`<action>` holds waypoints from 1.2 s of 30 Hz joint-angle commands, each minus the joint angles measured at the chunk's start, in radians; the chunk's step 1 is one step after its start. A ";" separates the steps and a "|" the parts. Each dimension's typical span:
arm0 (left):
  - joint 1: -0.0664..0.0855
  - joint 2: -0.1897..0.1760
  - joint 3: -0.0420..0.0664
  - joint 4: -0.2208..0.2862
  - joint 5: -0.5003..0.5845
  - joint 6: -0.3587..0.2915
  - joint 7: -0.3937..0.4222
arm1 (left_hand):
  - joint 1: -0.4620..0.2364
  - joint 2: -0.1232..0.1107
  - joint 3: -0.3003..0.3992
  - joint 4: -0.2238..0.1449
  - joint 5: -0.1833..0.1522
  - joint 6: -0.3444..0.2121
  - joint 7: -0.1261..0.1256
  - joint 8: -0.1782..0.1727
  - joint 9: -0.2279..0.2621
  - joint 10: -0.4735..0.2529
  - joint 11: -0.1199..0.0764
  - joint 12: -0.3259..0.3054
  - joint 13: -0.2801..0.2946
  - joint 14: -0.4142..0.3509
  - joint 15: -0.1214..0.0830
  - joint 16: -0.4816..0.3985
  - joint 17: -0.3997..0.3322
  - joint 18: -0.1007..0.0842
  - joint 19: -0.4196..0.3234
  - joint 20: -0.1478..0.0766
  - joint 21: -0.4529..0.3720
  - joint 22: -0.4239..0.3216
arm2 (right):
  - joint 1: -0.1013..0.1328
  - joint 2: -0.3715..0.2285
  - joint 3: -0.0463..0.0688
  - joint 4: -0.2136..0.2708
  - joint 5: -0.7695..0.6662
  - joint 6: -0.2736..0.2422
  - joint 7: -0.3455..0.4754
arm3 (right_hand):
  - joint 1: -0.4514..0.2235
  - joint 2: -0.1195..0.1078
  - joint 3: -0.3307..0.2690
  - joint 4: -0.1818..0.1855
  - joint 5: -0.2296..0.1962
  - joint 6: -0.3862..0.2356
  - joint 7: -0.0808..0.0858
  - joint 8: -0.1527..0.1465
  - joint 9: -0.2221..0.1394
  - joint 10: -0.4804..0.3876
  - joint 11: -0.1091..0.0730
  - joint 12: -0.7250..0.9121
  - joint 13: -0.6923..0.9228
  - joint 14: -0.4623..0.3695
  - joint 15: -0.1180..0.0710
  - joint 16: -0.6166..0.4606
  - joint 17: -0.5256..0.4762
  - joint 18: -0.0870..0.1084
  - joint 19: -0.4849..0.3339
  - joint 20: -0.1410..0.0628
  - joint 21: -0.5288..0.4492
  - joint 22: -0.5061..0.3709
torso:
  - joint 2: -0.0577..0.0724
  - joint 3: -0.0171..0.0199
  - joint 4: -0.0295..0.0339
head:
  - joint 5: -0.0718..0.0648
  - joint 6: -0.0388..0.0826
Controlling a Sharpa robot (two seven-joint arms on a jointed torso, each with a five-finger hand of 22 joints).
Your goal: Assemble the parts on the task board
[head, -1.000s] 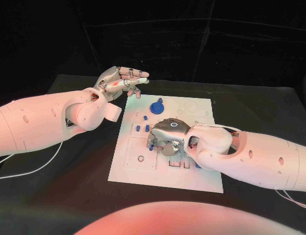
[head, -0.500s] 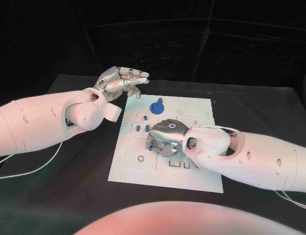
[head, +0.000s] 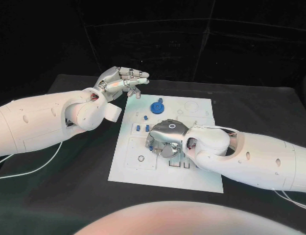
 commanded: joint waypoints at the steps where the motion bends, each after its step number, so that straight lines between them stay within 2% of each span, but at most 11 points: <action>1: 0.002 0.000 0.001 0.001 0.005 0.014 0.001 | -0.008 0.001 -0.006 -0.001 -0.002 -0.008 -0.001 -0.005 -0.001 -0.008 0.002 0.005 -0.002 -0.004 0.005 -0.005 -0.002 0.012 -0.002 0.008 -0.006 -0.002 | 0.001 -0.004 0.000 0.003 0.003 -0.047 0.018 | -0.004 -0.007 -0.014 0.002 0.005 -0.034 0.001 -0.003 -0.004 -0.024 0.004 -0.006 0.002 -0.007 0.006 -0.023 -0.030 0.012 -0.017 0.003 -0.019 -0.036 | 0.000 0.0010 -0.0006 | 0.000 0.001; 4: 0.002 0.000 0.001 -0.001 0.005 0.016 -0.001 | -0.008 0.002 -0.006 -0.001 -0.002 -0.008 -0.001 -0.005 -0.001 -0.008 0.002 0.005 -0.002 -0.004 0.005 -0.005 -0.001 0.012 -0.002 0.008 -0.006 -0.002 | 0.001 -0.019 0.000 0.014 0.013 -0.106 0.030 | -0.005 -0.015 -0.036 0.005 0.016 -0.066 0.002 -0.002 -0.003 -0.045 0.006 -0.002 0.004 -0.009 0.007 -0.033 -0.046 0.015 -0.024 0.005 -0.032 -0.056 | 0.000 0.0019 -0.0006 | 0.001 0.002; 8: 0.002 -0.002 0.001 0.000 0.005 0.020 -0.006 | -0.008 0.002 -0.006 -0.001 -0.002 -0.008 -0.001 -0.005 -0.001 -0.008 0.002 0.005 -0.002 -0.004 0.005 -0.005 -0.001 0.012 -0.002 0.008 -0.006 -0.002 | 0.001 -0.063 0.000 0.049 0.036 -0.173 0.040 | -0.018 -0.022 -0.068 0.021 0.076 -0.063 0.001 0.003 0.000 -0.030 0.003 0.023 0.007 -0.002 0.005 -0.025 -0.043 0.014 -0.015 0.005 -0.031 -0.051 | 0.000 0.0013 -0.0009 | 0.002 0.000; 13: 0.002 -0.004 0.001 0.002 0.005 0.027 -0.013 | -0.008 0.003 -0.007 0.000 -0.002 -0.009 -0.002 -0.005 -0.001 -0.009 0.002 0.005 -0.002 -0.003 0.005 -0.004 0.000 0.012 -0.002 0.008 -0.006 -0.002 | 0.006 -0.141 0.001 0.106 0.077 -0.220 0.041 | -0.017 -0.017 -0.076 0.031 0.098 -0.048 -0.003 0.007 0.003 -0.007 -0.003 0.045 0.008 0.002 0.000 -0.018 -0.041 0.013 -0.008 0.001 -0.029 -0.046 | -0.002 0.0012 -0.0022 | 0.000 0.002; 18: 0.002 -0.004 0.001 0.000 0.005 0.029 -0.014 | -0.008 0.003 -0.008 0.000 -0.002 -0.009 -0.002 -0.005 -0.001 -0.009 0.002 0.006 -0.002 -0.003 0.005 -0.003 0.001 0.012 -0.001 0.008 -0.007 -0.002 | 0.032 -0.221 0.005 0.149 0.126 -0.202 0.018 | -0.009 -0.015 -0.075 0.031 0.097 -0.041 -0.005 0.007 0.003 0.009 -0.007 0.057 0.007 0.005 -0.002 -0.012 -0.037 0.011 -0.002 -0.002 -0.025 -0.038 | -0.002 0.0023 -0.0030 | -0.013 0.012; 20: 0.002 -0.004 0.001 -0.002 0.005 0.029 -0.013 | -0.008 0.003 -0.008 0.000 -0.002 -0.009 -0.002 -0.005 -0.001 -0.009 0.002 0.006 -0.002 -0.003 0.005 -0.003 0.001 0.012 -0.001 0.008 -0.007 -0.002 | 0.045 -0.248 0.009 0.156 0.121 -0.179 -0.001 | -0.012 -0.027 -0.083 0.032 0.086 -0.047 -0.007 0.003 0.001 0.000 -0.007 0.054 0.004 0.002 -0.002 -0.021 -0.050 0.013 -0.007 -0.003 -0.031 -0.050 | -0.002 0.0012 -0.0028 | -0.019 0.018; 22: 0.001 -0.004 0.000 -0.003 0.005 0.030 -0.012 | -0.008 0.003 -0.008 0.000 -0.002 -0.009 -0.002 -0.005 -0.001 -0.009 0.002 0.006 -0.002 -0.003 0.005 -0.003 0.001 0.012 -0.001 0.008 -0.007 -0.002 | 0.058 -0.273 0.011 0.157 0.105 -0.152 -0.025 | -0.017 -0.041 -0.112 0.037 0.062 -0.063 -0.012 0.000 -0.001 -0.027 -0.009 0.049 0.003 -0.007 -0.003 -0.044 -0.080 0.018 -0.020 -0.004 -0.048 -0.078 | -0.003 0.0018 -0.0045 | -0.021 0.022; 26: 0.001 -0.002 0.000 -0.005 0.005 0.030 -0.012 | -0.008 0.003 -0.008 0.000 -0.002 -0.009 -0.002 -0.005 -0.001 -0.010 0.002 0.006 -0.002 -0.002 0.005 -0.003 0.002 0.012 -0.001 0.008 -0.007 -0.003 | 0.071 -0.302 0.013 0.148 0.078 -0.117 -0.057 | -0.011 -0.052 -0.169 0.047 0.057 -0.093 -0.018 -0.001 -0.002 -0.062 -0.009 0.050 0.004 -0.016 -0.003 -0.074 -0.120 0.023 -0.037 -0.004 -0.072 -0.116 | -0.002 0.0019 -0.0032 | -0.027 0.028; 30: 0.001 -0.001 0.000 -0.006 0.005 0.031 -0.011 | -0.008 0.004 -0.008 0.000 -0.002 -0.009 -0.002 -0.004 -0.001 -0.010 0.002 0.006 -0.002 -0.002 0.005 -0.003 0.002 0.012 -0.001 0.008 -0.007 -0.003 | 0.078 -0.326 0.014 0.131 0.038 -0.091 -0.086 | 0.028 -0.041 -0.275 0.081 0.057 -0.113 -0.029 0.001 0.000 -0.102 -0.006 0.072 0.007 -0.024 -0.001 -0.123 -0.181 0.030 -0.055 -0.001 -0.115 -0.178 | -0.002 0.0001 0.0016 | -0.035 0.033; 33: 0.001 0.000 0.000 -0.007 0.005 0.031 -0.011 | -0.008 0.004 -0.008 0.000 -0.002 -0.009 -0.002 -0.004 -0.001 -0.010 0.002 0.006 -0.002 -0.002 0.005 -0.003 0.002 0.012 -0.001 0.008 -0.007 -0.003 | 0.080 -0.329 0.014 0.123 0.028 -0.079 -0.093 | 0.045 -0.036 -0.300 0.095 0.056 -0.115 -0.032 0.001 0.000 -0.111 -0.005 0.083 0.007 -0.023 -0.001 -0.129 -0.190 0.031 -0.054 -0.001 -0.122 -0.186 | -0.002 0.0002 -0.0003 | -0.033 0.035; 36: 0.001 0.001 0.000 -0.009 0.005 0.031 -0.011 | -0.008 0.004 -0.008 0.000 -0.002 -0.009 -0.002 -0.004 -0.001 -0.010 0.002 0.006 -0.002 -0.002 0.005 -0.003 0.002 0.012 -0.001 0.008 -0.007 -0.003 | 0.081 -0.327 0.013 0.115 0.023 -0.064 -0.096 | 0.057 -0.030 -0.306 0.101 0.056 -0.112 -0.032 0.002 0.001 -0.111 -0.006 0.091 0.007 -0.022 -0.002 -0.130 -0.192 0.031 -0.051 -0.001 -0.123 -0.187 | -0.001 0.0003 0.0012 | -0.032 0.034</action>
